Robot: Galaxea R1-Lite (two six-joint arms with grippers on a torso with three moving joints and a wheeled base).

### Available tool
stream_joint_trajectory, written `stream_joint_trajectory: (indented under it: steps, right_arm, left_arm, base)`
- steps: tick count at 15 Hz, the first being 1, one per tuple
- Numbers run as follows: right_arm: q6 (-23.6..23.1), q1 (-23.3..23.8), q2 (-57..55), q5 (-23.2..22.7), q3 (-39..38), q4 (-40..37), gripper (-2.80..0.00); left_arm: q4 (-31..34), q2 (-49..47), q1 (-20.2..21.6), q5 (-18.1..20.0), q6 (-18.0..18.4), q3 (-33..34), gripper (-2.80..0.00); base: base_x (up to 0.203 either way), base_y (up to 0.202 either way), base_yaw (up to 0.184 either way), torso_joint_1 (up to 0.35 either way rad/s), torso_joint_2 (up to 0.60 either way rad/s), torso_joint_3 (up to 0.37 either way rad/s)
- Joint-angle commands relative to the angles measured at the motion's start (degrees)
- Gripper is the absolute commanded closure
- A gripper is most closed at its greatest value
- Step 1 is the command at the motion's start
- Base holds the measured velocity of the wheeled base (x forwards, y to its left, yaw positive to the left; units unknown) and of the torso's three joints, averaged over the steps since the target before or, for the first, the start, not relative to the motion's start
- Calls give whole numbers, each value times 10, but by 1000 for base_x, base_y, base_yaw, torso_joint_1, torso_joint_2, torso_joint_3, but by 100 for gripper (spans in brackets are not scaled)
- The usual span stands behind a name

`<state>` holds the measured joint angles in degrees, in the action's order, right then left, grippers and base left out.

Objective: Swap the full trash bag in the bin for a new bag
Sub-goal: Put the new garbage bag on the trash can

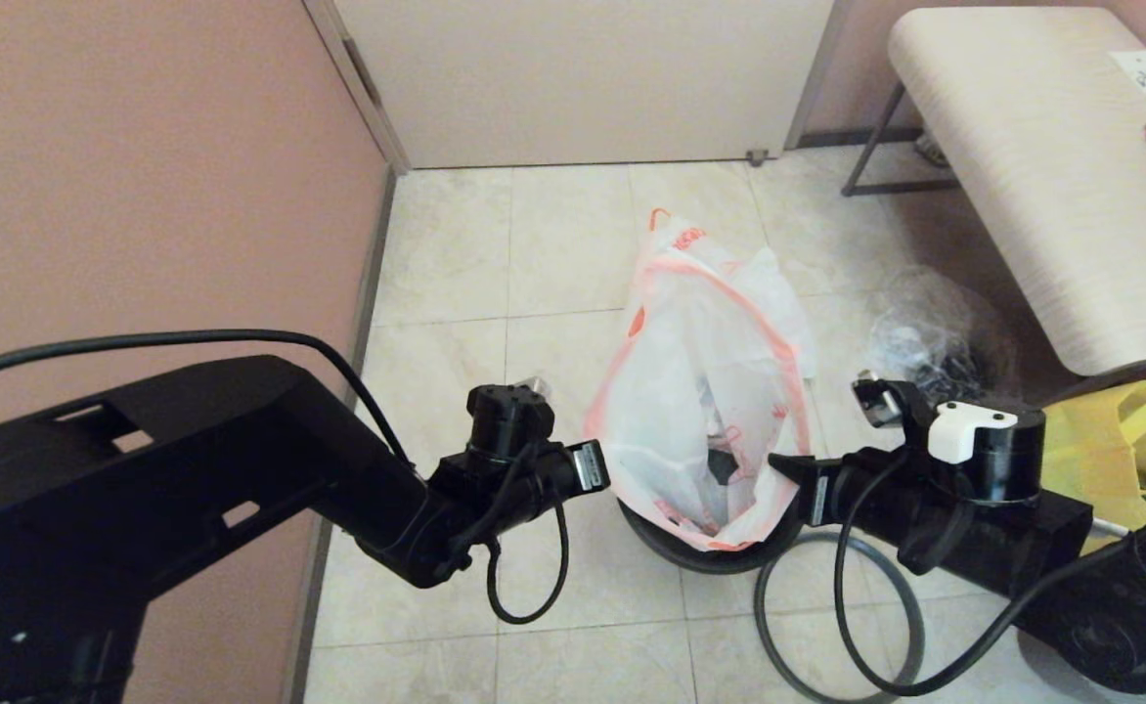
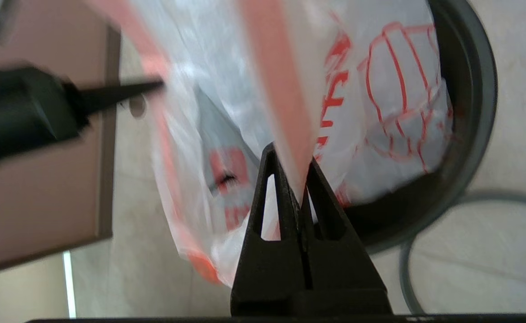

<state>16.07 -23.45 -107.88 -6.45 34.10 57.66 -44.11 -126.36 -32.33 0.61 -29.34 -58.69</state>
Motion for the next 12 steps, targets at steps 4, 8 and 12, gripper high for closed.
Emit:
stream_joint_trajectory:
  steps: [4,8,12]
  right_arm:
    - [-15,18,-28,50,-52,-20,0]
    - [-30,42,-89,58,-66,-12,0]
    - [-46,59,-139,67,-71,30,0]
  left_arm:
    - [11,10,-13,1,43,19,0]
    - [23,-12,-31,1,60,17,0]
    - [24,-43,-48,0,67,15,0]
  base:
    - [0,0,0,0,0,0]
    - [0,0,0,0,0,0]
    - [0,0,0,0,0,0]
